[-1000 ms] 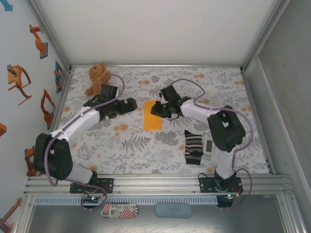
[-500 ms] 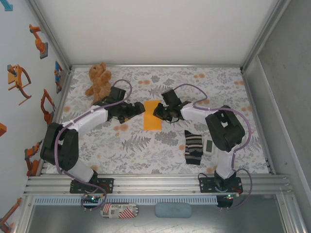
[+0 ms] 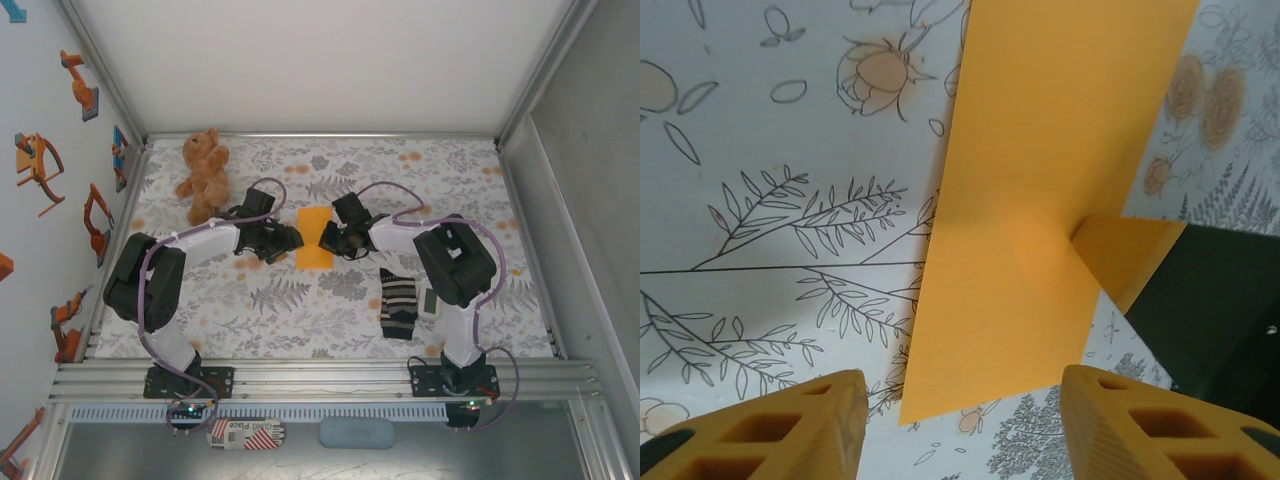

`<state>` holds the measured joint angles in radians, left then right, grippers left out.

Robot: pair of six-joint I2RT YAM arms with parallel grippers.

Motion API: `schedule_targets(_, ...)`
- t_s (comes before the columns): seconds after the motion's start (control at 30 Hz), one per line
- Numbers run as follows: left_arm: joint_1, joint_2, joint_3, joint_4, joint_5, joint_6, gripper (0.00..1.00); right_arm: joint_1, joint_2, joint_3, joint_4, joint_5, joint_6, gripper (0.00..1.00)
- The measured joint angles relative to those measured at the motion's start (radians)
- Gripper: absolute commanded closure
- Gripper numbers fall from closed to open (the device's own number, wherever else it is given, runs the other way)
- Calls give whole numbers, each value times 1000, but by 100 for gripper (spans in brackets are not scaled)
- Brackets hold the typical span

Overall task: Fold a paper plane with a square sheet of paper (pick it up from the middle)
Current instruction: Third fold the triangle at the center of the table.

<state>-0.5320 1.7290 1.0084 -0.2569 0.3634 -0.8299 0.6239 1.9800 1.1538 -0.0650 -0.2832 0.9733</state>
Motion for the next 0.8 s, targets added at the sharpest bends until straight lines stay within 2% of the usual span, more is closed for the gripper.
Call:
schedule_targets(0.27, -11, 34, -20, 16, 0, -28, 61, 0, 0, -22, 46, 0, 7, 91)
schedule_targets(0.63, -11, 68, -20, 24, 6, -39, 66, 0, 0, -26, 56, 0, 11, 92)
schedule_targets(0.8, -10, 69, -20, 63, 54, -51, 67, 0, 0, -26, 56, 0, 14, 92)
